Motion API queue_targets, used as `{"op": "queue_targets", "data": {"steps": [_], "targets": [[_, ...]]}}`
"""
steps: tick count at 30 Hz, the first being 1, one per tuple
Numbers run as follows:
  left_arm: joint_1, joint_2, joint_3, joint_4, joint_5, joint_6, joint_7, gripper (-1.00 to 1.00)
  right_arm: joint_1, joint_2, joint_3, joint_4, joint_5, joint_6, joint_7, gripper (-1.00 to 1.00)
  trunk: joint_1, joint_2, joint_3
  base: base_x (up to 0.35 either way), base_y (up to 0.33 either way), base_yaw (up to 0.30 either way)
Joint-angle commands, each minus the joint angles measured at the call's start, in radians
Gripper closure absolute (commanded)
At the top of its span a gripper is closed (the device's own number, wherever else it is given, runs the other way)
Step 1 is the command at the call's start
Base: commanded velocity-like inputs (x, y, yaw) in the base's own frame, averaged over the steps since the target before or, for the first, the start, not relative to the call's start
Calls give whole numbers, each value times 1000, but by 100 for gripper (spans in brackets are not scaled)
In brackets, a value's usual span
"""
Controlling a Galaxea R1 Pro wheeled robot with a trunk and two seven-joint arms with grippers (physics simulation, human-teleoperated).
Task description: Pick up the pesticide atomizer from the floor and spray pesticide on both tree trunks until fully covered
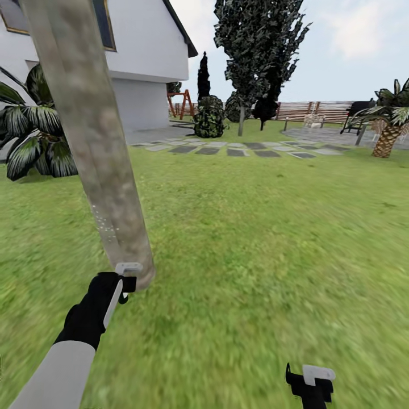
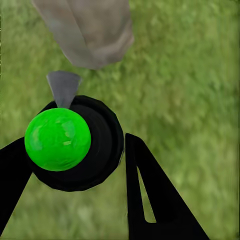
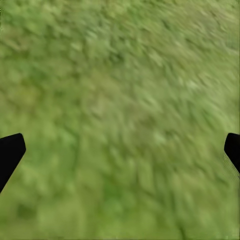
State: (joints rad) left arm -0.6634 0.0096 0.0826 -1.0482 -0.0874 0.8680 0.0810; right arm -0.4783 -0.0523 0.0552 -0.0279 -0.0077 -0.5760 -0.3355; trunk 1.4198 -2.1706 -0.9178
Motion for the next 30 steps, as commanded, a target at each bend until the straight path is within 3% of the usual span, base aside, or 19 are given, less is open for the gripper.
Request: {"op": "queue_targets", "data": {"steps": [1,14,25,30], "targets": [[-1,0,1,-1,-9,5,-4,100,0,0,6,0,-1,-1,-5,-100,0,0,-1,119,-279,243],[-1,4,2,2,-11,5,-2,100,0,0,6,0,0,1,-5,-100,0,0,-1,187,-240,267],[-2,-10,-3,-25,-5,11,-5,100,0,-5,5,-1,-1,0,-8,-100,0,0,-1,190,-221,35],[-12,2,-1,-58,-10,21,-8,100,0,-5,5,-1,-2,1,-7,-100,0,0,-1,41,-104,225]]}}
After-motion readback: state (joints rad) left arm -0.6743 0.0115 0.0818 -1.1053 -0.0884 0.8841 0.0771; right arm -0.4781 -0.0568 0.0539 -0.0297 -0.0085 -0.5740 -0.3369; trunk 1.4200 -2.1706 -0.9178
